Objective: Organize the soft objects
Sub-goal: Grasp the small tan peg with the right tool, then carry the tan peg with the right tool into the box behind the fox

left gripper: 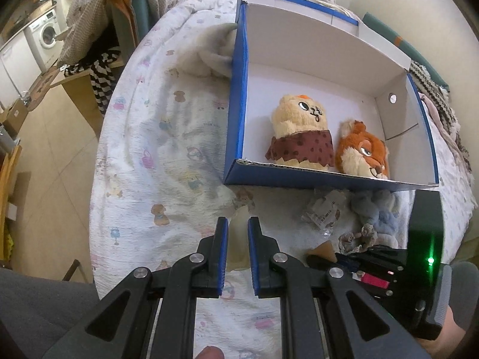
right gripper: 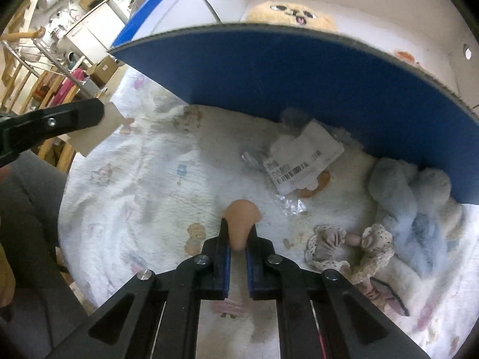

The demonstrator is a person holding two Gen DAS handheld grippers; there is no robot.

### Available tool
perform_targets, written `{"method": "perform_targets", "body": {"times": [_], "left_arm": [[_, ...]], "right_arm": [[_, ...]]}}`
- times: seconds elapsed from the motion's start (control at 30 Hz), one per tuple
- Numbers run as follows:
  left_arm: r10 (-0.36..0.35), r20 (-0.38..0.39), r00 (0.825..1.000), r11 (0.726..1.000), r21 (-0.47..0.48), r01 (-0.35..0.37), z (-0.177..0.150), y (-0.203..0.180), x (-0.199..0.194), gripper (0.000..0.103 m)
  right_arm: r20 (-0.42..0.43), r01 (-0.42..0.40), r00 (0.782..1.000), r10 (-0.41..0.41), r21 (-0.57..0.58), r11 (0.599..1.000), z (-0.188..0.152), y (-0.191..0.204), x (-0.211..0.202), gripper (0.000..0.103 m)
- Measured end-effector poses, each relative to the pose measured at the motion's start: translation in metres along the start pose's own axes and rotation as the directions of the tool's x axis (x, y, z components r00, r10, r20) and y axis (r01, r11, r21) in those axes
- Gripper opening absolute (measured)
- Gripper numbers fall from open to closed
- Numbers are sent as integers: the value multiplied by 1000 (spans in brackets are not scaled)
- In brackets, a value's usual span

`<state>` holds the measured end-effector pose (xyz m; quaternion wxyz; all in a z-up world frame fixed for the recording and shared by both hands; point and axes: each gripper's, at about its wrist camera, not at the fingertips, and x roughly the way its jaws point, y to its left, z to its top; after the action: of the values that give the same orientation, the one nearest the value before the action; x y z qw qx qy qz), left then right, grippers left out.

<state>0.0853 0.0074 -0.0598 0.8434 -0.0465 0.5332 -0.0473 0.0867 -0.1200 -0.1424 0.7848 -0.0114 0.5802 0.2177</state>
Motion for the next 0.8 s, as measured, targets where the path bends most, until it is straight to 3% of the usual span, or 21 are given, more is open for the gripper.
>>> {"method": "perform_targets", "body": {"times": [0.5,0.8], "left_arm": [[63,-20,998,998,27,-63,-5,-2,11,12],[101,27,995,993,64,-103,-8,-9,6,12]], "right_arm": [[105,-65,993,60,47,997,-13,-13,-59,10],[241,-63,970,43,74,995,-10,-24,-105,10]]}}
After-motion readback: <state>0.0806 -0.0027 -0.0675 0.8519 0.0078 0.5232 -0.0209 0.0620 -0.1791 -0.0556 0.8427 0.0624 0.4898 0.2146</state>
